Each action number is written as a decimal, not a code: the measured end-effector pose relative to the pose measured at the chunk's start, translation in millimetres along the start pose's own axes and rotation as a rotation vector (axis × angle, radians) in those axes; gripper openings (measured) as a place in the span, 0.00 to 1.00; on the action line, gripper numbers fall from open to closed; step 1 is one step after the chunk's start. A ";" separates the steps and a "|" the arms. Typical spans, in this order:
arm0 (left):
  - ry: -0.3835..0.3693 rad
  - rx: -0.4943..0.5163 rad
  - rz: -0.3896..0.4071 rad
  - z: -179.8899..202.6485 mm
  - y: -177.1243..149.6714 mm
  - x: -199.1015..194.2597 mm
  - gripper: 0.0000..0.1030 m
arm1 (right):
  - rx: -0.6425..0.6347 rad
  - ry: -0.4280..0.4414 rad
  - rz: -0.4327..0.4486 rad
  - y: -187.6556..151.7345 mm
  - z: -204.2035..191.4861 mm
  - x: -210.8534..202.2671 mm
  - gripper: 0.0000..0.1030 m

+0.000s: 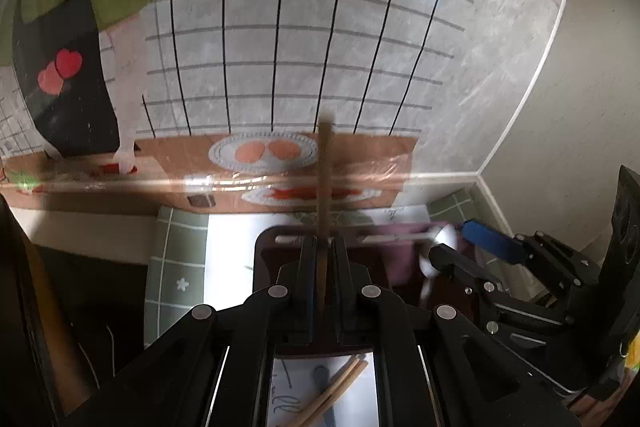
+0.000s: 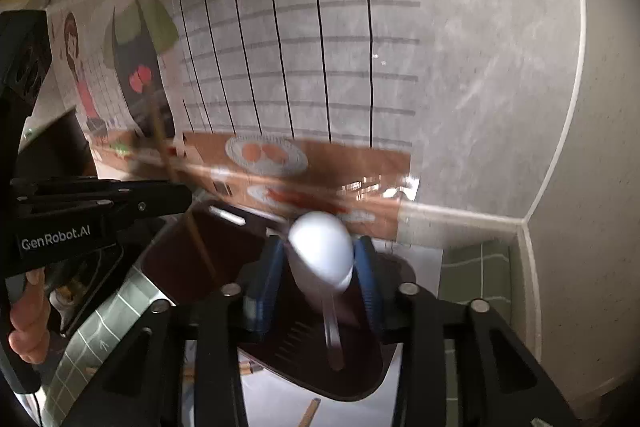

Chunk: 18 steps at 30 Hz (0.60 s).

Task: Organize utensils
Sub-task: 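Lower the white spoon into the purple caddy with the right gripper while the left lifts the chopstick, then drop the chopstick into the purple caddy with the left gripper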

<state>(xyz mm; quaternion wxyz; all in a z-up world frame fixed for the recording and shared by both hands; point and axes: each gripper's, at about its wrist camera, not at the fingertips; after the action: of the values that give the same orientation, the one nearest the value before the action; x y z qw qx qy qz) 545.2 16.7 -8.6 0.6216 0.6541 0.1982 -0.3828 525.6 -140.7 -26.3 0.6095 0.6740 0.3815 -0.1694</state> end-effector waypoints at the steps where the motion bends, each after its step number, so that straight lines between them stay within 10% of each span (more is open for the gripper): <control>1: 0.003 0.000 -0.007 -0.8 -1.9 -0.1 0.08 | 0.002 -0.002 -0.003 -1.1 0.0 0.5 0.52; 6: -0.016 -0.027 -0.003 -2.8 -19.2 -17.7 0.16 | 0.015 -0.036 0.017 -7.1 0.1 -17.5 0.66; 11: 0.009 -0.004 0.014 2.8 -49.3 -46.9 0.53 | 0.000 -0.073 0.040 -14.9 -6.6 -51.6 0.83; 18: -0.034 0.035 -0.097 8.9 -116.8 -47.9 0.53 | -0.051 -0.093 -0.037 -59.3 -16.2 -75.2 0.84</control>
<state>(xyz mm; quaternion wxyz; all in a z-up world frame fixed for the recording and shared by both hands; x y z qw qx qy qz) 426.9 35.9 -49.5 0.5940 0.6479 0.2126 -0.4268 430.1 -150.5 -12.0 0.6403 0.6426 0.3694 -0.2018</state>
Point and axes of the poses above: each gripper's, at about its wrist camera, not at the fingertips, and x roughly the way its jaws point, z to its right, y to its top, and after that the axes turned 7 degrees about x, right-handed
